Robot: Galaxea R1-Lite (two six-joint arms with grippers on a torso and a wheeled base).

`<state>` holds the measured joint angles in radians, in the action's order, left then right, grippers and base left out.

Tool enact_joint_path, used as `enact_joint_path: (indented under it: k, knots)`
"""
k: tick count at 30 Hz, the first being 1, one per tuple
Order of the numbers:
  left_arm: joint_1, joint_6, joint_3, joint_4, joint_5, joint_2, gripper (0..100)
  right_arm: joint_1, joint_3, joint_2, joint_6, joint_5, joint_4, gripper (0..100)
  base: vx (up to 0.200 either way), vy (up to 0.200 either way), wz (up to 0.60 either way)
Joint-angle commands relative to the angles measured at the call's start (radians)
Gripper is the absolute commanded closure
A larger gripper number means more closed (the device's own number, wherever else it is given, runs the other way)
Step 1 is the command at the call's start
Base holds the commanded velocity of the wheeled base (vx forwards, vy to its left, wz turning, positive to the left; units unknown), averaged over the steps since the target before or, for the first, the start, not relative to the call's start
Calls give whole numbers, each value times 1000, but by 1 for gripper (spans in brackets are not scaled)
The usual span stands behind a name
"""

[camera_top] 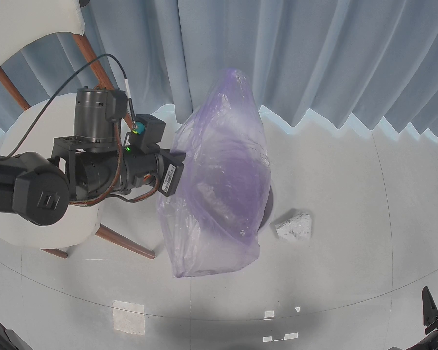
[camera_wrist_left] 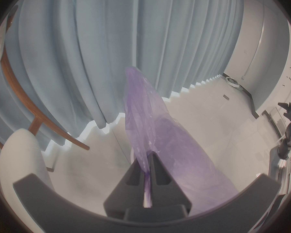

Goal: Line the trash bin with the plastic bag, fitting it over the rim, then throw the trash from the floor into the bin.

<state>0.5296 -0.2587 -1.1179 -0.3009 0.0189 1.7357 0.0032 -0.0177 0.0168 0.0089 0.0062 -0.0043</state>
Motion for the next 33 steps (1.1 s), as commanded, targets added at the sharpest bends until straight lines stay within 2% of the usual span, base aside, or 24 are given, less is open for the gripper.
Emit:
enact_joint_path:
  k: [1,8,14,16,22,25,27,28,30,31,32,33]
  knots:
    - [20,-4,9,22,7,28,100,0,18,-17,2,-2,0,0,0,0,0]
    - [26,7,29,-98,10,100,100,0,18,-17,-10,3,4,0,0,0,0]
    - [17,18,49,-109,7,70,100,-2,18,-17,-29,1,4,0,0,0,0]
    - [18,30,87,-109,6,33,100,-2,18,-17,-60,5,4,0,0,0,0]
    - [9,32,251,-110,7,-85,100,-2,18,-17,-46,6,3,0,0,0,0]
    - [9,32,279,-110,1,-122,100,0,-56,0,-9,6,-43,0,0,0,0]
    - [9,32,273,-110,-2,-124,100,6,-151,170,60,6,-88,0,0,0,0]
    - [9,32,270,-110,-2,-120,100,15,-160,230,68,11,-94,0,0,0,0]
    - [10,32,271,-113,-2,-113,100,63,-150,292,74,64,-83,0,0,0,0]
    - [13,32,274,-113,-2,-108,100,98,-142,318,71,130,-66,0,0,0,0]
    - [15,32,274,-116,-2,-107,100,116,-140,336,66,167,-56,0,0,0,0]
    - [15,32,260,-126,-2,-99,100,155,-142,371,65,268,-26,0,0,0,0]
